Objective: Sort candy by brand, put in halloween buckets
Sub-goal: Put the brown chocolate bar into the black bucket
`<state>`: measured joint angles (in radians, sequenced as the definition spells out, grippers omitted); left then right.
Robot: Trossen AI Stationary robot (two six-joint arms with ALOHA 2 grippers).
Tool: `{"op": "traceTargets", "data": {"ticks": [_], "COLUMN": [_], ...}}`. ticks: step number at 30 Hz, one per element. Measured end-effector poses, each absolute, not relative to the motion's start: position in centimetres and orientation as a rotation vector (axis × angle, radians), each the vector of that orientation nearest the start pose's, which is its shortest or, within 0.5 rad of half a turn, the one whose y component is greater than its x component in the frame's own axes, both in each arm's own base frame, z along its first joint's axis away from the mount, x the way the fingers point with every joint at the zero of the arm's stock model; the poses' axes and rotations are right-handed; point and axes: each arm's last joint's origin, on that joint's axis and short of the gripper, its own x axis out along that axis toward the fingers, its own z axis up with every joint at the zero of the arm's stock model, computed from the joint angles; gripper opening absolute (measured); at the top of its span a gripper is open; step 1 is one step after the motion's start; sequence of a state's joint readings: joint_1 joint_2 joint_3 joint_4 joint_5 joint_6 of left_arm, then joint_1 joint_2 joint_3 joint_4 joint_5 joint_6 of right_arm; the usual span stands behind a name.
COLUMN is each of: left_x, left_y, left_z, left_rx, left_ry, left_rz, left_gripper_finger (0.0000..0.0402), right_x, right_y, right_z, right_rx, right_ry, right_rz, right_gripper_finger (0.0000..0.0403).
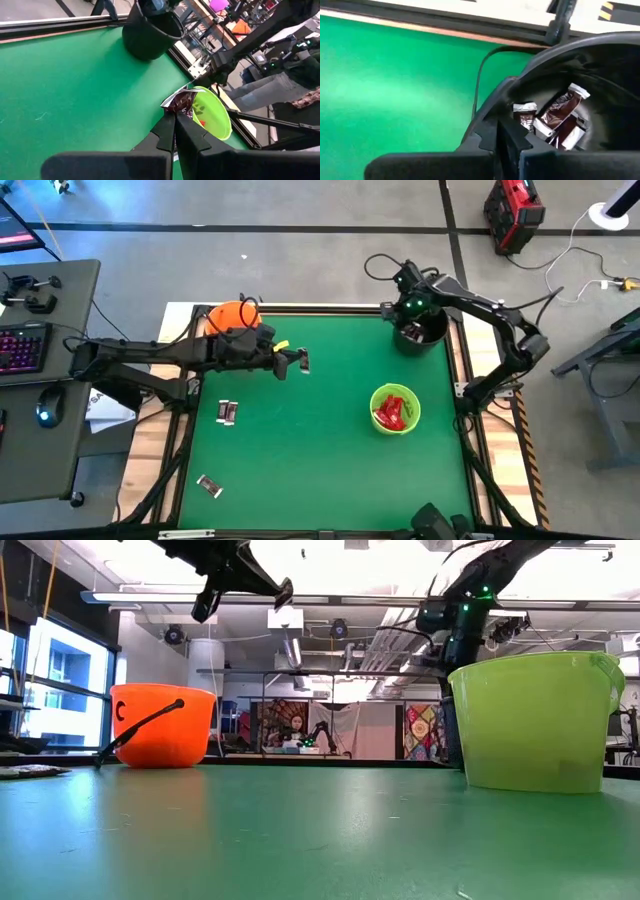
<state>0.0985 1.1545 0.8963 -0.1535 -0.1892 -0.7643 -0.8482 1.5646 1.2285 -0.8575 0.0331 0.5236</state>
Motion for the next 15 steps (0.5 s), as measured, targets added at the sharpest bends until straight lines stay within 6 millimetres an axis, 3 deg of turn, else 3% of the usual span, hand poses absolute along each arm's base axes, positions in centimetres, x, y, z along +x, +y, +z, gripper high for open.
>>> {"op": "traceTargets", "data": {"ticks": [7,12,15], "left_x": [25.4,26.5,28.3], "left_y": [4.2,5.5,6.3], "left_z": [30.7,30.8,30.3], "left_rx": [-0.707,-0.697,-0.701], "left_ry": [0.209,0.127,0.128], "left_rz": [0.441,0.419,0.379], "left_gripper_finger": [0.0000,0.0000,0.0000], "right_x": [20.3,19.8,19.4], "right_y": [-23.1,-23.0,-22.6], "right_z": [27.7,31.1,33.8], "right_rx": [0.888,0.833,0.797], "right_ry": [0.918,0.973,0.986], "right_rz": [-1.034,-1.025,-1.016], "right_gripper_finger": [0.0000,0.0000,0.0000]}}
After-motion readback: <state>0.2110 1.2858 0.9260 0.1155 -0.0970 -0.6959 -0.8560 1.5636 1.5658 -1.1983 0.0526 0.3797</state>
